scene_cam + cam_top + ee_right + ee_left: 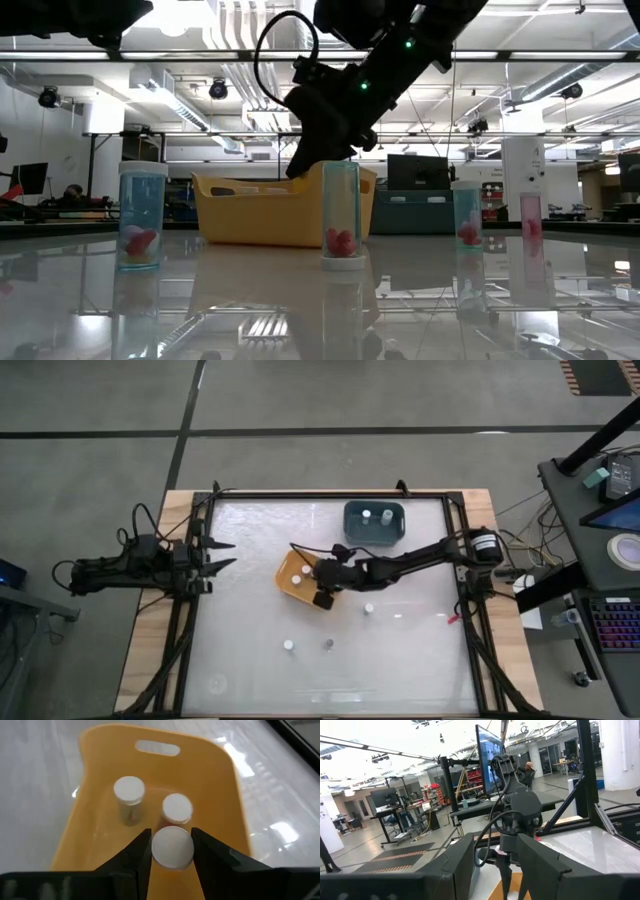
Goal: Pick and place medicine bottles into bin by pill shape (circle, oval)
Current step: Put the yellow pill bottle into the yellow bin
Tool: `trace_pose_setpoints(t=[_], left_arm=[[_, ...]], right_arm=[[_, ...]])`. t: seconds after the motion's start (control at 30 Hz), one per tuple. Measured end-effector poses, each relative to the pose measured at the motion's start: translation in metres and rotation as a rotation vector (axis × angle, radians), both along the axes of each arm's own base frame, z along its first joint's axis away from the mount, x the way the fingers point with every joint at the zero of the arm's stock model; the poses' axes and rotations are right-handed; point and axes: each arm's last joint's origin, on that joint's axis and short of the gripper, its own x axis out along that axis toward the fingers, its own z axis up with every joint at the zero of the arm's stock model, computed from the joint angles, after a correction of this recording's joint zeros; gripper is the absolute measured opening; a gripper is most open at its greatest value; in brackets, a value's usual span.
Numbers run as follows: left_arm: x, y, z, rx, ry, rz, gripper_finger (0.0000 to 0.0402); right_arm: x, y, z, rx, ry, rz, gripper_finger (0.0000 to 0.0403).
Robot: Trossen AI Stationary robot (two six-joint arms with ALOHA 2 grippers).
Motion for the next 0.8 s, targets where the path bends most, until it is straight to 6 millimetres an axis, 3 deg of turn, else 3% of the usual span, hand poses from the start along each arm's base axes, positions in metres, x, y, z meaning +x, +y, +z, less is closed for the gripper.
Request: trace_pose_setpoints(t=[0.43, 0.8], left_arm=[[0.000, 0.000, 0.000, 0.000, -0.004, -0.001, 0.0134], [0.000, 0.000, 0.000, 0.000, -0.005, 0.000, 0.0134]], right_arm=[[0.002, -0.002, -0.006, 0.028, -0.010, -0.031, 0.0122], [0.003, -0.005, -0.012, 0.034, 0.008, -0.046, 0.0174]])
